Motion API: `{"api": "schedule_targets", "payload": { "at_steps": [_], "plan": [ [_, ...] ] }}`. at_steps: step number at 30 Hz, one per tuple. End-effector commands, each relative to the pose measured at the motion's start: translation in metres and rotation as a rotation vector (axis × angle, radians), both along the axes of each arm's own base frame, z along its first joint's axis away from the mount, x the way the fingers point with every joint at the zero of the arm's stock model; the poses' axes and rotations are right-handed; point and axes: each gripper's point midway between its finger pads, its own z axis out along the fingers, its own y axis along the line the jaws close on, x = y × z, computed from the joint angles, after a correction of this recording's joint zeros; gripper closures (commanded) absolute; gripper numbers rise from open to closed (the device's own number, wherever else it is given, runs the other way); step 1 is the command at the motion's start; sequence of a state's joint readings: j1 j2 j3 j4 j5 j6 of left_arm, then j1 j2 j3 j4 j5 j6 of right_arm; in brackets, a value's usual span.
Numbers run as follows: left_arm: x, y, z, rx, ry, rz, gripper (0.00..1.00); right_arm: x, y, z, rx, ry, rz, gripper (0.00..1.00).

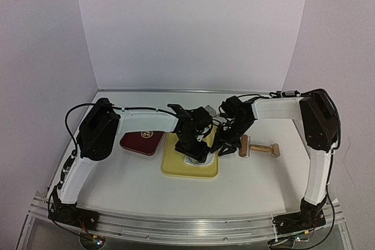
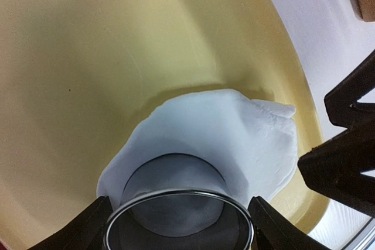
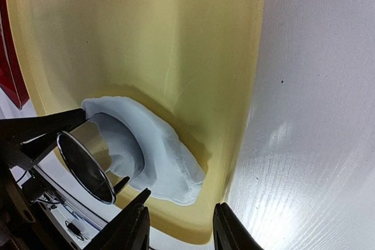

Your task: Roll out the dumpling wrappers from the dough

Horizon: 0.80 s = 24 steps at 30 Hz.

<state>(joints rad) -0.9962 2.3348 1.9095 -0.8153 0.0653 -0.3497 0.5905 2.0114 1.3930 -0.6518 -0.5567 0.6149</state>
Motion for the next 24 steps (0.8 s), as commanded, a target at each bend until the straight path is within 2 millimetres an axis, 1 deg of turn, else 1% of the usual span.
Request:
{"api": "schedule_targets", "payload": {
  "at_steps": [1,3,5,7,11,15,21,24],
  "plan": [
    [0.01,0.005,0.031,-0.013,-0.061,0.037,0.21,-0.005,0.011,-0.005,0.021,0.024,0.031,0.63],
    [0.011,0.004,0.032,-0.016,-0.063,0.041,0.21,-0.005,0.015,-0.007,0.025,0.028,0.042,0.63],
    [0.012,0.003,0.034,-0.021,-0.065,0.046,0.18,-0.004,0.018,-0.008,0.029,0.029,0.048,0.64],
    [0.012,0.003,0.038,-0.028,-0.068,0.051,0.16,-0.005,0.018,-0.01,0.027,0.034,0.052,0.66],
    [0.012,0.003,0.041,-0.039,-0.07,0.061,0.15,-0.004,0.018,-0.016,0.015,0.036,0.052,0.66],
    [0.02,0.007,0.04,-0.018,-0.101,0.09,0.2,-0.003,0.015,-0.025,-0.009,0.045,0.045,0.64],
    [0.021,0.0,0.041,-0.046,-0.101,0.075,0.24,-0.005,0.014,-0.04,-0.025,0.072,0.052,0.64],
    [0.019,0.0,0.037,-0.044,-0.091,0.062,0.3,-0.005,0.014,-0.045,-0.034,0.079,0.052,0.65]
  ]
}}
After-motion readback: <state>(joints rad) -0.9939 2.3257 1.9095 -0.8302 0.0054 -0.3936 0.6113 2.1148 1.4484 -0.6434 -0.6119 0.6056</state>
